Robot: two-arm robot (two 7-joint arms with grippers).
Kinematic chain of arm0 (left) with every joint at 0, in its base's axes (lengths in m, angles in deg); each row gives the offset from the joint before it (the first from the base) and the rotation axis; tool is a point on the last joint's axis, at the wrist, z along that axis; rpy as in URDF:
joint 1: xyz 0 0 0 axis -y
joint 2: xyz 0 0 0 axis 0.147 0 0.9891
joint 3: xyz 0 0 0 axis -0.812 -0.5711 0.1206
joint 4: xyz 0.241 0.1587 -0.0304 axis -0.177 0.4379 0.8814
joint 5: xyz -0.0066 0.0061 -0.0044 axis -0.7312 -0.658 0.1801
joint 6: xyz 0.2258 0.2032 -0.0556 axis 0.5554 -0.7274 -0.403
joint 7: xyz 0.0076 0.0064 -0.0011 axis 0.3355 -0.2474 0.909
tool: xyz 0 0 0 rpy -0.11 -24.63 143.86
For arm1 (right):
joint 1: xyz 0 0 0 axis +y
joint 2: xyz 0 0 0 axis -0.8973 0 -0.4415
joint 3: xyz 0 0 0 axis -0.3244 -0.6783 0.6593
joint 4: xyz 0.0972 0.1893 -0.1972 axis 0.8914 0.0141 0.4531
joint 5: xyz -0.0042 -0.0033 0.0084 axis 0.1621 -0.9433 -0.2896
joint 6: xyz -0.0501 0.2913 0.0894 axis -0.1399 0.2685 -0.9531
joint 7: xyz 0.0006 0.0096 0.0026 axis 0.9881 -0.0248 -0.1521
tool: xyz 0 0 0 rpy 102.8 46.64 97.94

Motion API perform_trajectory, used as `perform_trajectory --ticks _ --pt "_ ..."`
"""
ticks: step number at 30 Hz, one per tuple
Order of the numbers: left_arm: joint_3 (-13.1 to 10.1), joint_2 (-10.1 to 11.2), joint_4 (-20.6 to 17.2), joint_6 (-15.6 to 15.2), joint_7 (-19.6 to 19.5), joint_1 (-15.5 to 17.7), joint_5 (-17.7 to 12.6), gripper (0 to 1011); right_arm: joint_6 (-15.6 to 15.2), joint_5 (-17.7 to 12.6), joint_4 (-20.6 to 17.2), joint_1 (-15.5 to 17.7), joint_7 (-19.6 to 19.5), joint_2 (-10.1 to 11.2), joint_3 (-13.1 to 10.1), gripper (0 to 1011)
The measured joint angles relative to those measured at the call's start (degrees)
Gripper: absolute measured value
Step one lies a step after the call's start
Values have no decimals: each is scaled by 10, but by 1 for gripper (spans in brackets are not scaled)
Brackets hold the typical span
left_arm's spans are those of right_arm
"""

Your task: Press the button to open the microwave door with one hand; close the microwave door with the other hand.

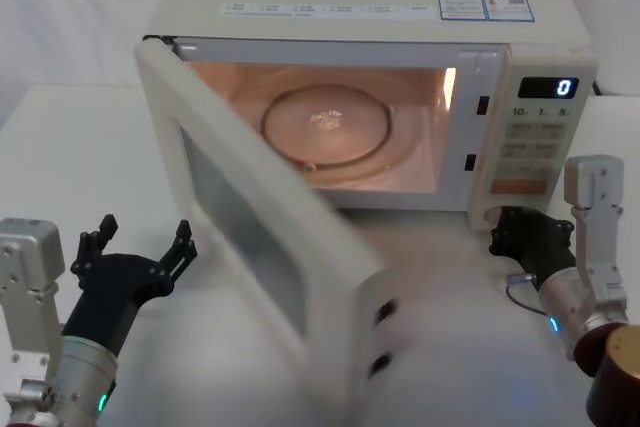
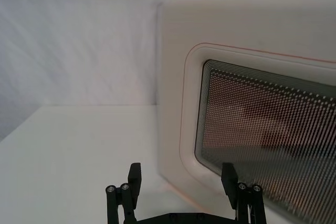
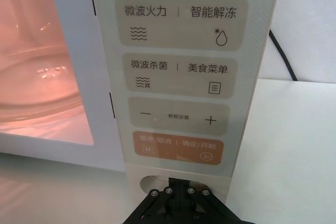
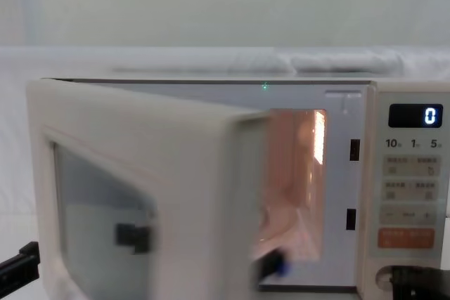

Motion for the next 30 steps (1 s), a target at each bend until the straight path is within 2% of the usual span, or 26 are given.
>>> perform_trajectory --ticks 14,30 --pt "0 0 0 0 0 0 0 1001 -13 0 -33 32 7 7 1 0" --pt "0 0 0 0 0 0 0 1001 -31 -4 -127 89 16 23 2 0"
